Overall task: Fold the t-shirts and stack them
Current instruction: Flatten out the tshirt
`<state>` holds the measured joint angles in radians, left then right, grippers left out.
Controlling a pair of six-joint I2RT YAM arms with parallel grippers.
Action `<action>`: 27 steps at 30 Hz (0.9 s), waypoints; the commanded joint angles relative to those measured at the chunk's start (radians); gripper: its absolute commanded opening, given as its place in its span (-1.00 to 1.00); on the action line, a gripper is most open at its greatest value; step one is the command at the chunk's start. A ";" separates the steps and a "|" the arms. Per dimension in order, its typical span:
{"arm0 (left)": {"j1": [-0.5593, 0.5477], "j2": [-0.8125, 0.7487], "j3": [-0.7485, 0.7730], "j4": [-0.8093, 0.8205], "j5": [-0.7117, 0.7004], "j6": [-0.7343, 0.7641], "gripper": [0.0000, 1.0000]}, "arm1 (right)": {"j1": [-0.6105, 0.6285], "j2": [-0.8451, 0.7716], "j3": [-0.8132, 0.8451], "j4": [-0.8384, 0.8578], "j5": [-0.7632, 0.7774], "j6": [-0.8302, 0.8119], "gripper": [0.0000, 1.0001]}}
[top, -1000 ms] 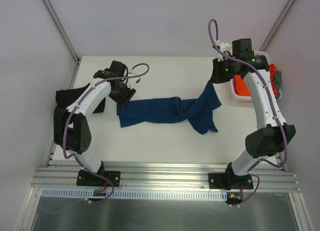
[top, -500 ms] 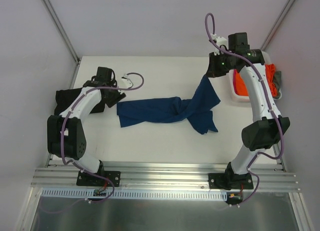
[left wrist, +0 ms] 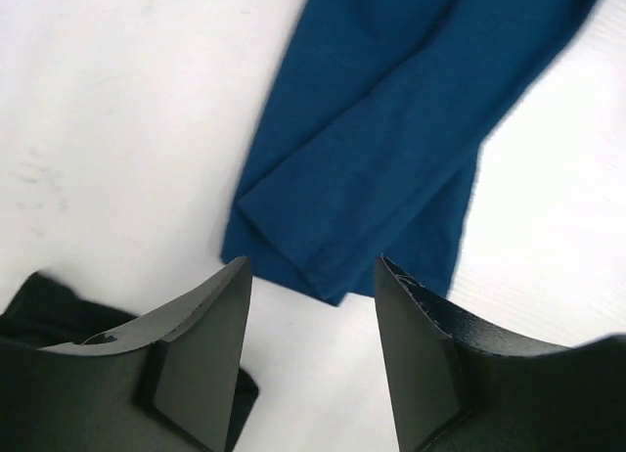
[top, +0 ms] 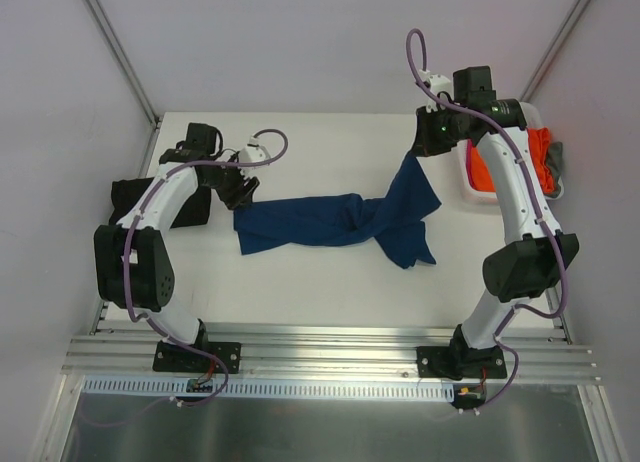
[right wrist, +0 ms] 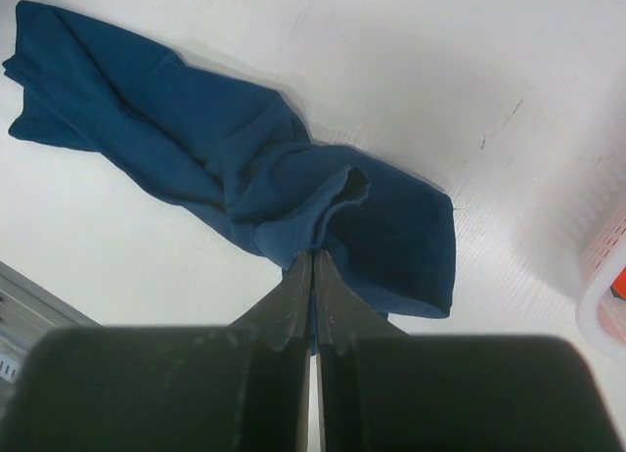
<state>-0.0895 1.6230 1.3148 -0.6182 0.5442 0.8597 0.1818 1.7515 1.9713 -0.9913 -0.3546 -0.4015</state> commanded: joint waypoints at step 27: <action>0.054 0.325 0.238 -0.520 0.079 0.276 -0.35 | 0.087 0.014 0.075 0.023 0.123 -0.053 -0.99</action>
<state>-0.0326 1.9358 1.5097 -1.1053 0.6350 1.1309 0.2699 1.7599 1.9938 -0.9836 -0.2462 -0.4389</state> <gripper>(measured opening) 0.340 0.009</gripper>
